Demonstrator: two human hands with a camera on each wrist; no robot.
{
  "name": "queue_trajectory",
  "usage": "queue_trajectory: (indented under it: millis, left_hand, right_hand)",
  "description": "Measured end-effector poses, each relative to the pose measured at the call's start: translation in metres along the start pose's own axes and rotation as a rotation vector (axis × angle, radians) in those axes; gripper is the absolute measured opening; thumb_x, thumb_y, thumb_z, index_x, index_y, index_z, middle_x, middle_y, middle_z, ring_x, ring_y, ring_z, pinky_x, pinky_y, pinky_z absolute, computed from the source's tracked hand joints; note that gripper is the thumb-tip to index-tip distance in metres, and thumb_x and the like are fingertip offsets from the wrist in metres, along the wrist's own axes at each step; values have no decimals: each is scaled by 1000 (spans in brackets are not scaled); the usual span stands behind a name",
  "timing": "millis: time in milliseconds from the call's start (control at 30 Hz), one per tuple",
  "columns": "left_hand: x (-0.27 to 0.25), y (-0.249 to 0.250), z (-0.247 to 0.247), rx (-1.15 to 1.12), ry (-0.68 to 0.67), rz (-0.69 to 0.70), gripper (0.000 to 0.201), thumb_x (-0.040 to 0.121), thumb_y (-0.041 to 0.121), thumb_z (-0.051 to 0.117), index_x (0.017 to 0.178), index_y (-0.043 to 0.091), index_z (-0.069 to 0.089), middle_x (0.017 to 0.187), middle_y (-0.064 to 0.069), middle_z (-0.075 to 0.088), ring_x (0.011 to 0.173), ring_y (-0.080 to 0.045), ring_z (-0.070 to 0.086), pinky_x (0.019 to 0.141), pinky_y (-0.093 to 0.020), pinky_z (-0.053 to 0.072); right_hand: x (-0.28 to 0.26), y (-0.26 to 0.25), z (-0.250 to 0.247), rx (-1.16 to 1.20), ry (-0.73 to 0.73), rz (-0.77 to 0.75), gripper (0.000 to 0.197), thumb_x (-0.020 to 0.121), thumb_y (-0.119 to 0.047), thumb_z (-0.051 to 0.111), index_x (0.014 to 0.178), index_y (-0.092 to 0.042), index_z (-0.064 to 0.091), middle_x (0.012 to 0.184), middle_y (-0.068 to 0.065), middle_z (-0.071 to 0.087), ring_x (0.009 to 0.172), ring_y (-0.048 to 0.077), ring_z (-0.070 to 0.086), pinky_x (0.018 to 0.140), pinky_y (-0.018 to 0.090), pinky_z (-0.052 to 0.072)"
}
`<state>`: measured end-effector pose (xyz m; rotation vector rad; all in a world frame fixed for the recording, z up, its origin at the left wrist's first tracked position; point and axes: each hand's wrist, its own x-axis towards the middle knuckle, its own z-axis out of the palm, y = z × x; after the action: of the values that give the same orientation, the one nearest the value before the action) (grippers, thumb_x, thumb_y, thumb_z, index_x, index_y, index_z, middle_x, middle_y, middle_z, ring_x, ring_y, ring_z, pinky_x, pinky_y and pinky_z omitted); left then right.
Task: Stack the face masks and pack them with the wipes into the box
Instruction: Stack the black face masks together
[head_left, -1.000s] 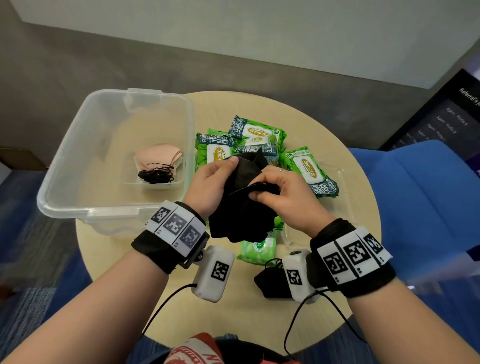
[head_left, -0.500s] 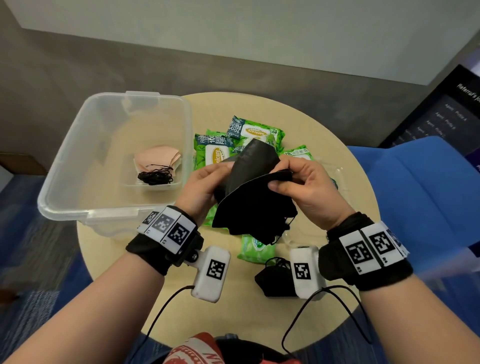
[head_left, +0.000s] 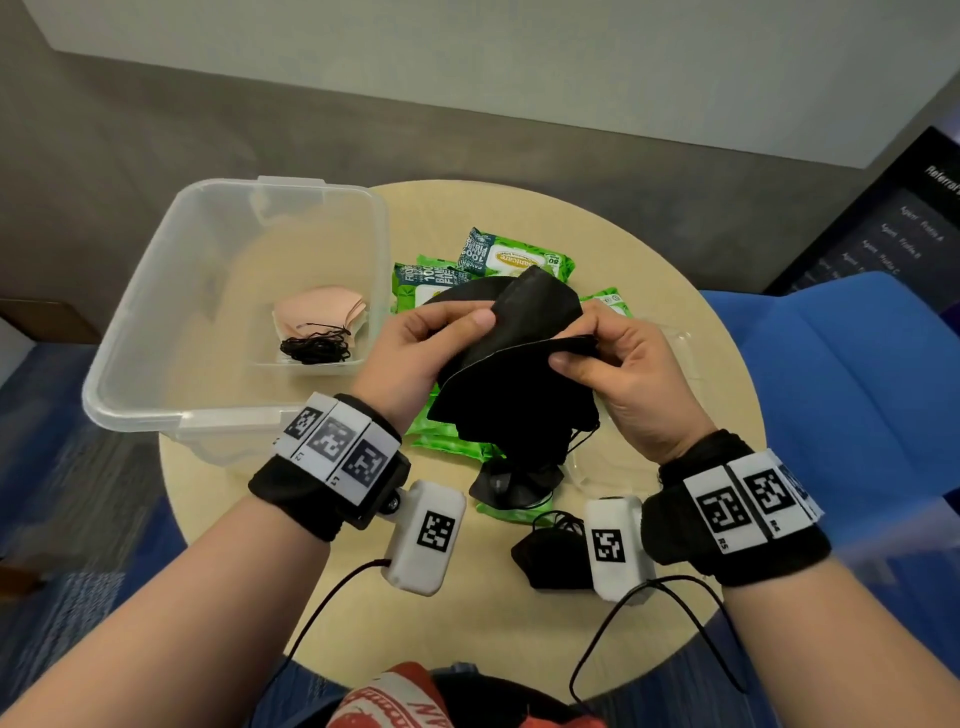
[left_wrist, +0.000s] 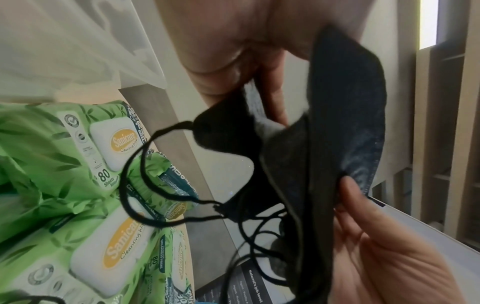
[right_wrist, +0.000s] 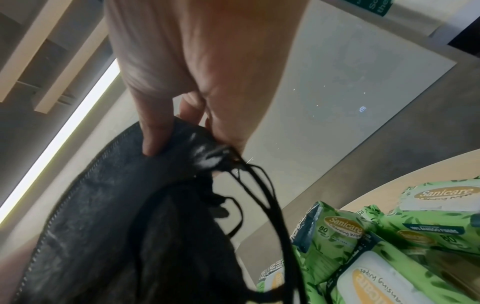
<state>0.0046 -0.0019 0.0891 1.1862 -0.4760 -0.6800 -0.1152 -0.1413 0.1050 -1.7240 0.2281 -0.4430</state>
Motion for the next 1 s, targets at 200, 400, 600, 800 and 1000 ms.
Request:
queue_trajectory:
  millis: [200, 400, 600, 800, 1000]
  left_hand:
    - [1, 5, -1, 157, 91, 70, 20, 75, -7, 68, 76, 13, 65, 57, 11, 67, 56, 0, 61, 60, -12, 50]
    - [5, 9, -7, 214, 154, 99, 19, 78, -4, 67, 78, 15, 66, 56, 14, 66, 57, 6, 59, 59, -8, 46]
    - [9, 7, -19, 411, 316, 210, 19, 77, 10, 74, 83, 27, 70, 77, 12, 67, 74, 4, 61, 79, -20, 46]
    - [8, 1, -9, 498, 376, 239, 19, 77, 18, 74, 86, 34, 69, 75, 13, 66, 71, 9, 59, 76, -13, 46]
    - [3, -2, 8, 476, 308, 246, 20, 78, 11, 74, 88, 29, 69, 75, 17, 66, 68, 8, 59, 74, -14, 49]
  right_hand:
    - [-5, 0, 1, -47, -8, 49, 7, 71, -8, 62, 74, -14, 61, 74, -11, 51, 72, 1, 51, 72, 13, 41]
    - [-4, -3, -11, -146, 91, 101, 19, 76, 2, 67, 74, -15, 60, 103, -3, 53, 96, 2, 53, 88, 21, 44]
    - [3, -12, -30, -448, 453, 95, 18, 79, -7, 66, 84, -23, 58, 70, 1, 60, 68, 15, 57, 71, 38, 51]
    - [8, -21, 4, -679, 414, -34, 38, 80, -5, 61, 114, -22, 54, 56, -4, 49, 58, 16, 47, 65, 29, 38]
    - [22, -15, 31, -589, 324, 51, 33, 79, -7, 59, 109, -20, 53, 59, 5, 52, 54, 18, 45, 58, 29, 37]
